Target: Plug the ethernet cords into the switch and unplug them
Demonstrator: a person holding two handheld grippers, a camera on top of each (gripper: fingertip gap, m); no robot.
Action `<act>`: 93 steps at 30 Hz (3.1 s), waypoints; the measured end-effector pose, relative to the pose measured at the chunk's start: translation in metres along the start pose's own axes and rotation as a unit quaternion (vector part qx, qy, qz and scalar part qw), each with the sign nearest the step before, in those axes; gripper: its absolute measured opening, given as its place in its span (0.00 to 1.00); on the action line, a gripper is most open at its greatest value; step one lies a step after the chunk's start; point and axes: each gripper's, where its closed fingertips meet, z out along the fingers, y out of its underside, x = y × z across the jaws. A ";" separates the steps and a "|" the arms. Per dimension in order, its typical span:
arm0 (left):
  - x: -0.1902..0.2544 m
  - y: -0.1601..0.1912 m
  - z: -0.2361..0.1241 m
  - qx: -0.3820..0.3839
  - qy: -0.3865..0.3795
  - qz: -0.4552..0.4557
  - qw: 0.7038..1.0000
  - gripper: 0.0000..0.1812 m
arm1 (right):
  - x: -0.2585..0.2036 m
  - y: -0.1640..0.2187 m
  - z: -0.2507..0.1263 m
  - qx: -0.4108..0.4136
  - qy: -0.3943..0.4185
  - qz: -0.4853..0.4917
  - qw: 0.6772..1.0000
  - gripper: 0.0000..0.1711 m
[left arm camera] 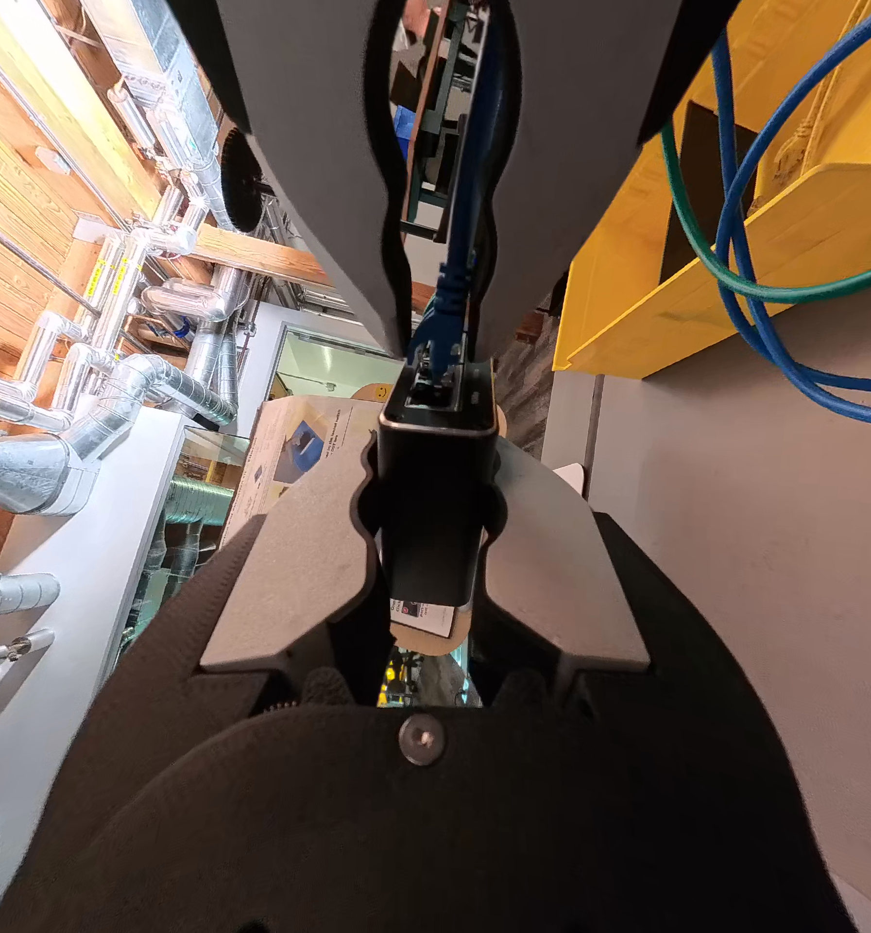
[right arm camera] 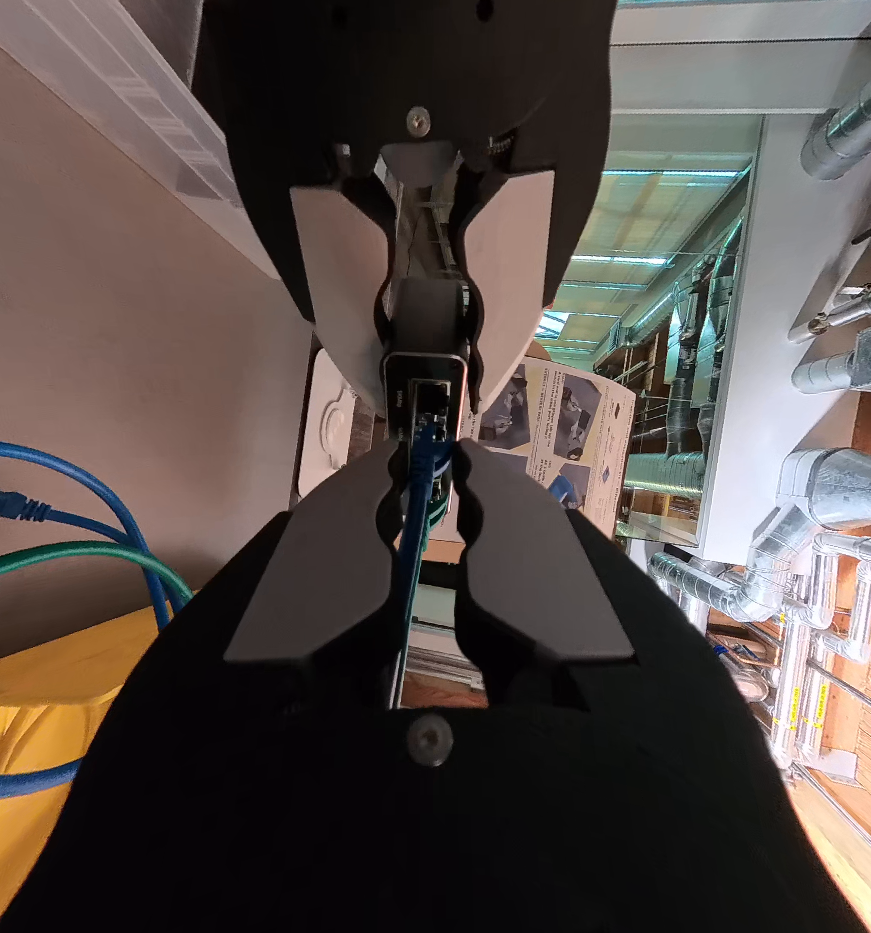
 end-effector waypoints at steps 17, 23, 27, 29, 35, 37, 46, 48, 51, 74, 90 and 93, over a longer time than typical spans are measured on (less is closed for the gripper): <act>0.008 0.020 0.012 0.011 0.039 -0.040 0.998 0.21 | -0.010 0.002 0.019 -0.041 -0.130 0.001 0.991 0.09; 0.011 0.029 0.015 0.009 0.065 -0.081 0.995 0.21 | -0.010 0.003 0.028 -0.034 -0.181 0.032 0.982 0.09; 0.010 0.034 0.016 0.013 0.074 -0.099 0.992 0.21 | -0.009 0.002 0.032 -0.030 -0.199 0.036 0.979 0.09; 0.013 0.034 0.017 0.017 0.083 -0.105 0.991 0.21 | -0.011 0.003 0.032 -0.030 -0.212 0.039 0.976 0.09; 0.016 0.031 0.019 0.026 0.094 -0.116 0.989 0.21 | -0.013 0.006 0.028 -0.033 -0.229 0.036 0.972 0.09; 0.019 0.027 0.019 0.030 0.096 -0.112 0.989 0.21 | -0.016 0.007 0.025 -0.036 -0.235 0.028 0.971 0.09; -0.056 0.069 -0.010 0.038 0.022 -0.272 0.961 0.20 | -0.034 0.001 -0.009 0.011 -0.253 0.105 0.962 0.09; -0.060 0.081 -0.011 0.005 0.014 -0.275 0.961 0.21 | -0.002 0.011 -0.014 0.024 -0.211 0.149 0.966 0.09; -0.069 0.103 -0.013 -0.039 -0.014 -0.287 0.957 0.21 | 0.044 0.041 -0.023 0.004 -0.166 0.180 0.970 0.09; -0.108 0.119 -0.038 0.024 -0.049 -0.435 0.899 0.19 | -0.061 0.253 -0.021 -0.310 -0.198 0.271 0.890 0.09; -0.067 0.079 -0.010 0.018 0.034 -0.390 0.920 0.20 | -0.184 0.173 0.002 -0.316 -0.376 0.657 0.572 0.06; -0.065 0.077 -0.009 0.019 0.038 -0.389 0.920 0.20 | -0.154 0.192 0.004 -0.287 -0.313 0.646 0.635 0.14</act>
